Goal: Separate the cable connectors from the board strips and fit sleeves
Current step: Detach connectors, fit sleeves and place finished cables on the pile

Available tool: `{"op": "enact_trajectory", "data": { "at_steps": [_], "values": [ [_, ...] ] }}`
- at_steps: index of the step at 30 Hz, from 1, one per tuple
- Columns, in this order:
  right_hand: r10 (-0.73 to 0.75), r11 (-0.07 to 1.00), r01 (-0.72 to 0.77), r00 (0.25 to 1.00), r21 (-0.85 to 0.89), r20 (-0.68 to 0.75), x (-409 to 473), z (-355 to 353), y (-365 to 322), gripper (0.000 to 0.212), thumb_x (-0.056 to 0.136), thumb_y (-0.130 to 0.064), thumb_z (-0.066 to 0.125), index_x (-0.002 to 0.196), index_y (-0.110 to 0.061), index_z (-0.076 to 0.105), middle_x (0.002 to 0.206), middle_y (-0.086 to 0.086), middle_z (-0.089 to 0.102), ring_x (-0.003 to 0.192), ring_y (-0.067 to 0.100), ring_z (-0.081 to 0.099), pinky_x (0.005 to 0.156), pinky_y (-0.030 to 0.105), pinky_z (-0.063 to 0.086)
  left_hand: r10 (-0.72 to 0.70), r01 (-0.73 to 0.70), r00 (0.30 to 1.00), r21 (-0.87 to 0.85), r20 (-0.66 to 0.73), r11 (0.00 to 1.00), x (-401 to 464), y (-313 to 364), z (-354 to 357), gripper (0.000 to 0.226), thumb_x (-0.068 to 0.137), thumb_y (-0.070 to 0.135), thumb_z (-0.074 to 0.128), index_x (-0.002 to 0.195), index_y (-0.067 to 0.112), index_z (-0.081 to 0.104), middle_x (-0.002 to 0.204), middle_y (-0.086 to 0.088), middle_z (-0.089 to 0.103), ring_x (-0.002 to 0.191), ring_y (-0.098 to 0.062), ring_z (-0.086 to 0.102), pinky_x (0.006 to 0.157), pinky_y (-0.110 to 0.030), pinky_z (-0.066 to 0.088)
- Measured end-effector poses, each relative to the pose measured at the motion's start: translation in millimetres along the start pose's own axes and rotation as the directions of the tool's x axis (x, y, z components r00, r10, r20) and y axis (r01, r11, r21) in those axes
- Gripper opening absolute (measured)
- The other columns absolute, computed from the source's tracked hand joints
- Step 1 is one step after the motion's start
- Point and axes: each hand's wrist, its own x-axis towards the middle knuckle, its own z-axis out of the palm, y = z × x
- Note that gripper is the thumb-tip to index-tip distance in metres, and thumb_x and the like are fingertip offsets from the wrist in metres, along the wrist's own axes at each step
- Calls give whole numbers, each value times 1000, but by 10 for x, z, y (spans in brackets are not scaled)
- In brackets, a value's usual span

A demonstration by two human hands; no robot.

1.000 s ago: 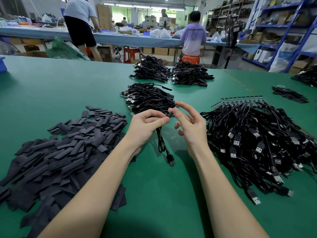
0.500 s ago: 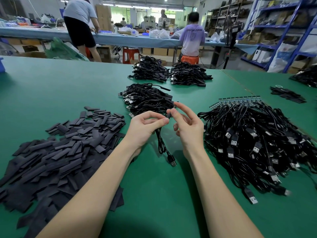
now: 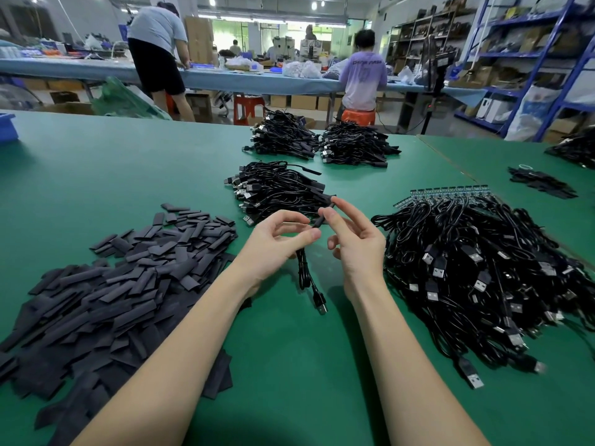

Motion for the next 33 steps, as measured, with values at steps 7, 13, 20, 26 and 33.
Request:
{"op": "enact_trajectory", "data": {
  "at_steps": [7, 13, 20, 26, 33],
  "values": [
    [41, 994, -21, 980, 103, -197, 93, -70, 22, 20, 85, -14, 83, 102, -24, 79, 74, -12, 75, 41, 7, 31, 42, 14, 32, -130, 116, 988, 161, 82, 980, -17, -32, 29, 52, 69, 33, 91, 110, 28, 59, 103, -8, 76, 91, -27, 75, 93, -48, 57],
    [78, 995, -59, 970, 86, -229, 127, -119, 8, 25, 87, -18, 82, 110, -24, 77, 83, -3, 76, 41, 6, 45, 44, 15, 38, -90, 75, 994, 221, 61, 972, 58, 18, -47, 30, 80, 26, 86, 97, 21, 62, 86, 4, 78, 57, -2, 59, 70, -27, 45],
    [202, 978, -207, 956, -2, -215, 125, -124, 11, 32, 95, -20, 72, 123, -27, 58, 113, 6, 73, 48, 5, 63, 44, 16, 45, 314, -146, 929, 584, -197, 799, 419, 365, -151, 14, 82, 15, 80, 91, 21, 71, 82, 8, 72, 75, 0, 65, 74, -10, 45],
    [268, 953, -282, 955, -110, -127, 102, -107, 42, 15, 92, -14, 71, 103, -22, 66, 97, 0, 76, 48, 3, 57, 52, 20, 43, 549, -245, 834, 861, -46, 445, 1242, 739, -241, 11, 92, 11, 66, 103, 14, 67, 105, -6, 70, 100, -27, 62, 87, -41, 52],
    [279, 941, -294, 954, -169, -109, 138, -115, 70, 10, 94, -15, 68, 102, -20, 70, 79, -13, 78, 49, 4, 54, 53, 20, 42, 339, -161, 940, 933, 45, 323, 1384, 147, -435, 27, 102, 23, 52, 123, 10, 63, 122, -11, 67, 116, -31, 56, 101, -44, 44]
  ]
}}
